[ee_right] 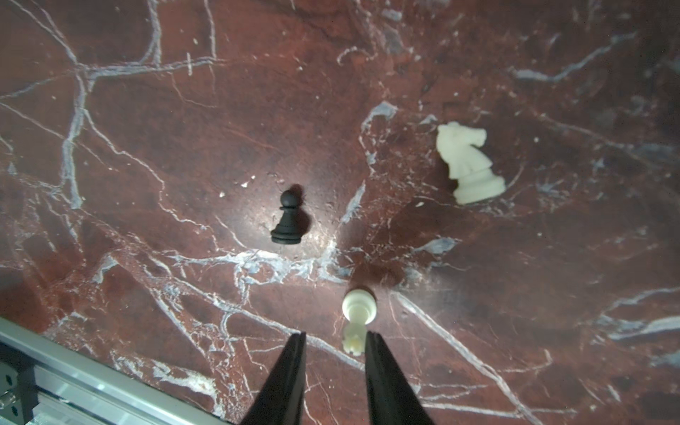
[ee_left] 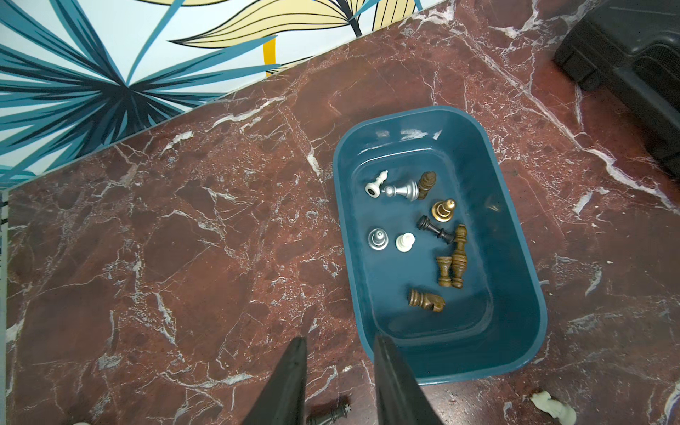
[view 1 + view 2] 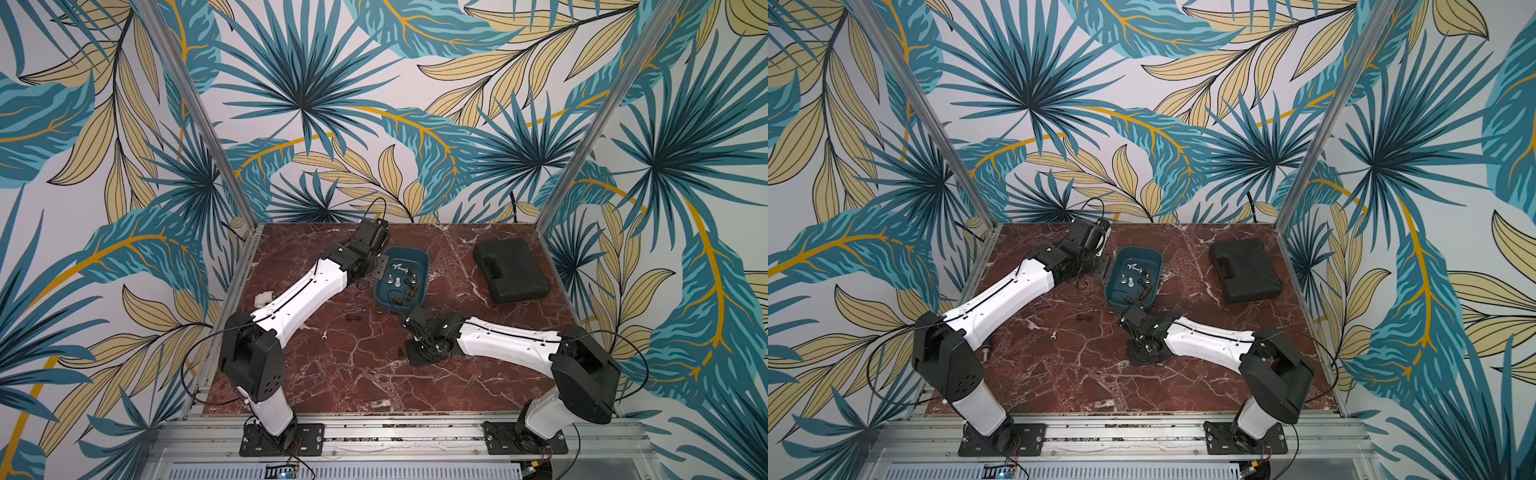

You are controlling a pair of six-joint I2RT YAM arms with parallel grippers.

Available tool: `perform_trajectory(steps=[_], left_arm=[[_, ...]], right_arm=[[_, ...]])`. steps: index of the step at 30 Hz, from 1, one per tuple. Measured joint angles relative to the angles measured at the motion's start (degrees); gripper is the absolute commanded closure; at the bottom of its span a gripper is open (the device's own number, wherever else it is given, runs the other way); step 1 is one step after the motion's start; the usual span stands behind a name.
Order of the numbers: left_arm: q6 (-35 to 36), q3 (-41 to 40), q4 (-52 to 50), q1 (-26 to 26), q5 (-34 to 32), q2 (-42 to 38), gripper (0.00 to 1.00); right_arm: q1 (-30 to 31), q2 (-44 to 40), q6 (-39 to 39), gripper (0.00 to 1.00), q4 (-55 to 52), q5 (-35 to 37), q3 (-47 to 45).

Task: Put the chess pieces into the storage box
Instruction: Pick up the chess piece at the center of the board, then place the chess piece in the storage box.

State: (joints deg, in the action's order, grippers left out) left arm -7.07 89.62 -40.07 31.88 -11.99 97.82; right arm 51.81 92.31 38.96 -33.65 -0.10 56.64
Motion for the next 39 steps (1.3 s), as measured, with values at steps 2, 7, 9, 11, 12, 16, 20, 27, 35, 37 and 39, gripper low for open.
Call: perform_trajectory(steps=[2,7,9,11,12,16,20,27,35,37,39], left_arm=[[0.0,-0.02,-0.02,0.0,-0.28,0.0,0.65],[0.04,-0.02,-0.02,0.0,-0.9,0.0,0.65],[0.11,-0.02,0.0,0.0,-0.92,0.0,0.65],[0.17,-0.02,0.0,0.0,-0.92,0.0,0.65],[0.2,-0.02,0.0,0.0,-0.94,0.0,0.65],[0.24,-0.02,0.0,0.0,-1.14,0.0,0.65],[0.46,-0.07,0.0,-0.02,-1.62,0.0,0.65],[1.07,-0.13,0.07,-0.28,-2.21,0.0,0.65],[1.49,-0.13,0.48,-0.79,-2.38,0.0,0.65],[1.55,-0.13,0.7,-0.96,-2.4,-0.02,0.65],[1.6,-0.13,1.22,-1.14,-2.43,-0.11,0.65]], right_arm=[[0.04,0.48,0.24,0.68,0.09,0.02,-0.24],[0.48,1.27,0.31,0.68,0.13,0.13,-0.24],[0.52,1.6,0.28,0.7,0.15,0.28,-0.22],[0.55,2.1,0.26,0.71,0.13,0.33,-0.22],[0.59,2.43,0.28,0.72,0.13,0.46,-0.2],[0.63,3.28,0.26,0.77,0.11,0.72,-0.2],[0.63,3.28,0.22,0.82,0.07,1.01,-0.17],[0.63,3.28,0.04,0.92,-1.55,1.36,0.31],[0.63,0.68,-0.63,1.0,-8.07,1.97,2.97],[0.63,-0.66,-1.18,1.0,-10.27,2.49,4.76],[0.63,-1.99,-2.03,1.0,-12.81,3.13,7.32]])
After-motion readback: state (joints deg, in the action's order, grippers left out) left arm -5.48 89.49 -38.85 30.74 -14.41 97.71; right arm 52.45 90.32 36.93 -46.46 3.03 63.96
